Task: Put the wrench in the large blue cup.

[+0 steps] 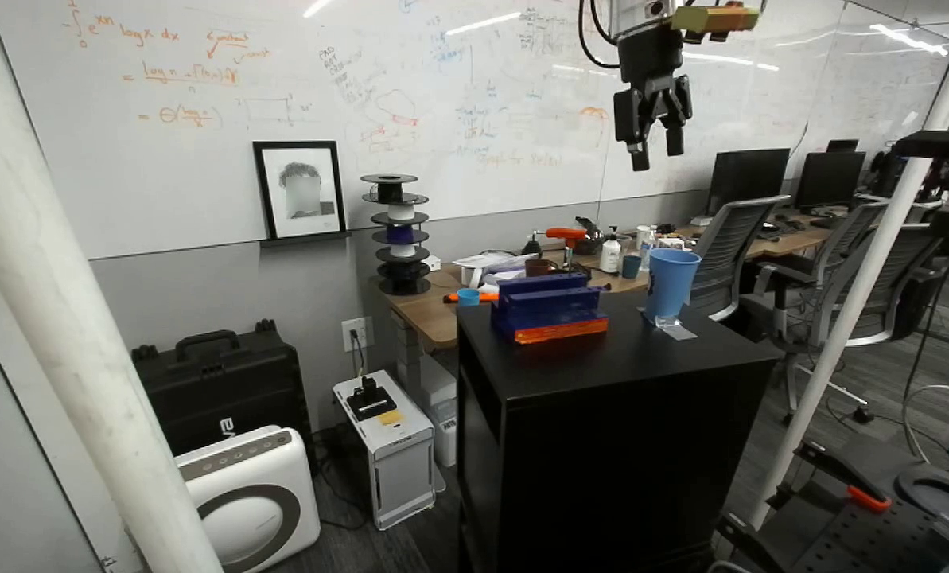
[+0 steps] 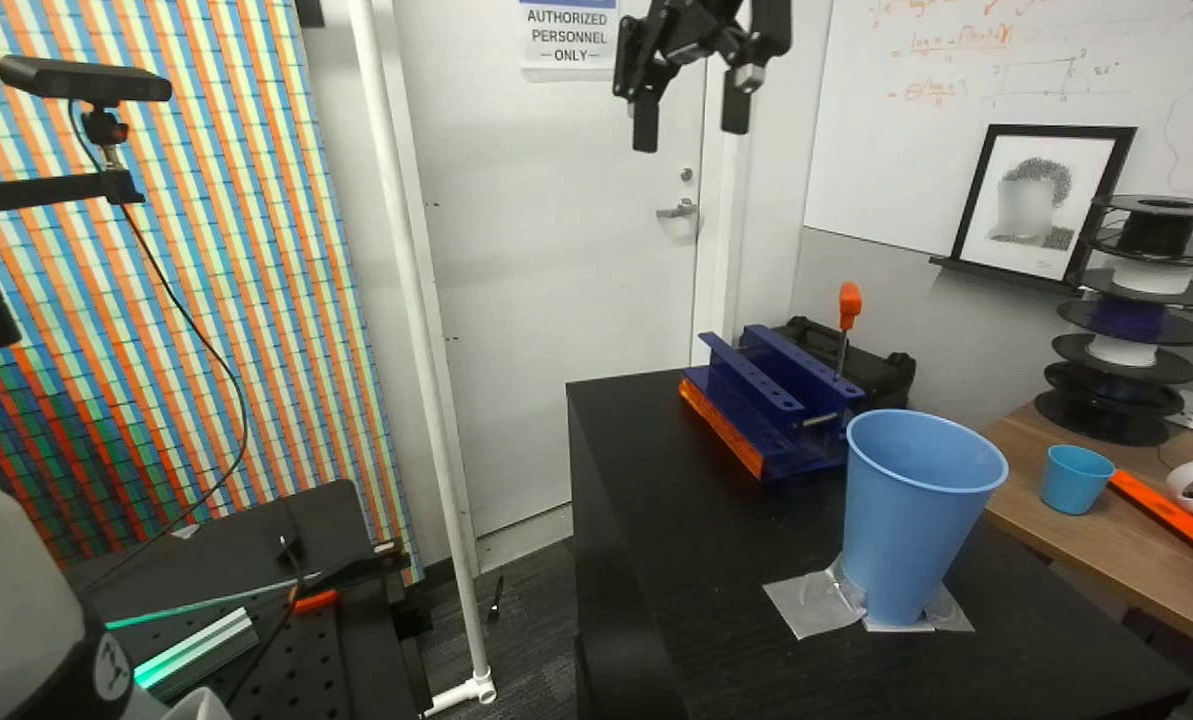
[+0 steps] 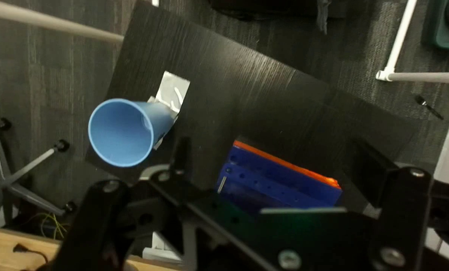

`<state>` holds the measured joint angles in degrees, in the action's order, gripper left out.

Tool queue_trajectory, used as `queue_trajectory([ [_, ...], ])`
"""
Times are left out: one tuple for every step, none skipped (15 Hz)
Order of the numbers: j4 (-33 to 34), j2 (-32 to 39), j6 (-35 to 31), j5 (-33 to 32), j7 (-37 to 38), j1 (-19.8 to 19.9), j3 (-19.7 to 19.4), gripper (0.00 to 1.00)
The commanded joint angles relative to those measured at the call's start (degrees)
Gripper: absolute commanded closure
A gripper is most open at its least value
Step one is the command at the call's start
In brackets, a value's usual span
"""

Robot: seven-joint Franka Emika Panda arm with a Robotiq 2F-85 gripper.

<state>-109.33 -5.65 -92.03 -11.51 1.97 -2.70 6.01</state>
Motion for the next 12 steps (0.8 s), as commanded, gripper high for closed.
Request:
queue_trajectory([
  [8.53,7.55,-2.21,-3.27,-12.64,0.04,-1.89,0.00],
  [10.45,9.82,-2.74,-3.90,-16.23,0.20,-2.36,0.00],
  [12.14,11.80,-3.45,-4.34,-19.72,0.38,-2.71,0.00],
  [13.88,13.87,-3.94,-5.09,-23.15,0.63,-2.97,0.00],
  [15.68,15.92,-4.64,-5.17,-26.64,0.91,-3.15,0.00],
  [17.50,18.05,-5.38,-5.12,-30.06,1.20,-3.23,0.00],
  [19.07,19.81,-5.90,-5.04,-33.40,1.48,-3.21,0.00],
  [20.92,21.92,-6.38,-4.76,-36.82,1.88,-3.11,0.00],
  [22.47,23.73,-6.66,-5.03,-40.04,2.19,-2.92,0.00],
  [23.94,25.72,-7.22,-5.21,-43.18,2.47,-2.79,0.00],
  [25.51,27.45,-7.45,-5.40,-46.32,2.63,-2.70,0.00],
  [27.37,29.52,-7.54,-5.28,-49.45,2.78,-2.58,0.00],
])
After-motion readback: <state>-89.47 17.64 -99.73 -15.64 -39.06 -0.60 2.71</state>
